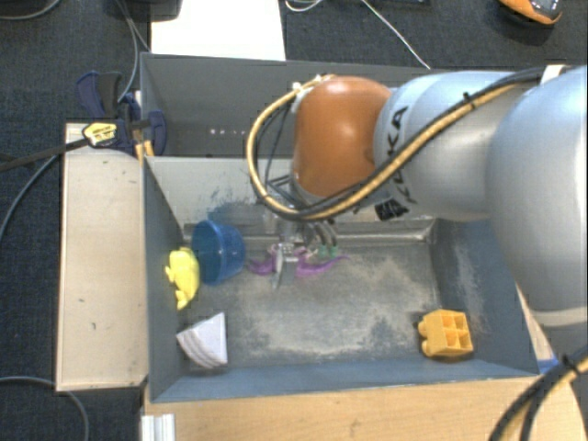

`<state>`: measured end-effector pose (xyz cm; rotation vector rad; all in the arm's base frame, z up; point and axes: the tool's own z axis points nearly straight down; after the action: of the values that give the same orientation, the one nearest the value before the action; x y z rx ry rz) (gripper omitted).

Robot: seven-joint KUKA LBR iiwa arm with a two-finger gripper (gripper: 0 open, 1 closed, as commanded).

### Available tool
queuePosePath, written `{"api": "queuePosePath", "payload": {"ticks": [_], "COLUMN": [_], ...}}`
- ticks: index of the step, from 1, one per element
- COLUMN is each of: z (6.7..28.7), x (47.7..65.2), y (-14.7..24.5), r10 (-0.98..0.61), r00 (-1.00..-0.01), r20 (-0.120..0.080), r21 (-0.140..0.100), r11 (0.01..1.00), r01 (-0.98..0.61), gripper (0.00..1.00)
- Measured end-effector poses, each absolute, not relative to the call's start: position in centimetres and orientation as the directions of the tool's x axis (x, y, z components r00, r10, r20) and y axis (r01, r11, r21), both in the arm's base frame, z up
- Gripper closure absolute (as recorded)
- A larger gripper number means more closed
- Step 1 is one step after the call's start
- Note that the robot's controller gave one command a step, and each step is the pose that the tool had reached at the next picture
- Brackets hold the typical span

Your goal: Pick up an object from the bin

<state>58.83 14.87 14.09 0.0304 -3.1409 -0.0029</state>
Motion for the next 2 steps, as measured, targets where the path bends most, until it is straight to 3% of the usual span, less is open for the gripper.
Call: {"api": "queuePosePath", "payload": {"ticks": [1,2], "z": [12.9,10.7], "x": [58.2,58.6], "y": [12.1,11.9], "r10": [-0.039,-0.036], "r00": [-0.999,-0.999], "r20": [-0.005,-0.004], "r21": [0.002,0.003], "r11": [0.999,0.999], "r01": [-0.039,-0.036], "gripper": [0.00,0.00]}}
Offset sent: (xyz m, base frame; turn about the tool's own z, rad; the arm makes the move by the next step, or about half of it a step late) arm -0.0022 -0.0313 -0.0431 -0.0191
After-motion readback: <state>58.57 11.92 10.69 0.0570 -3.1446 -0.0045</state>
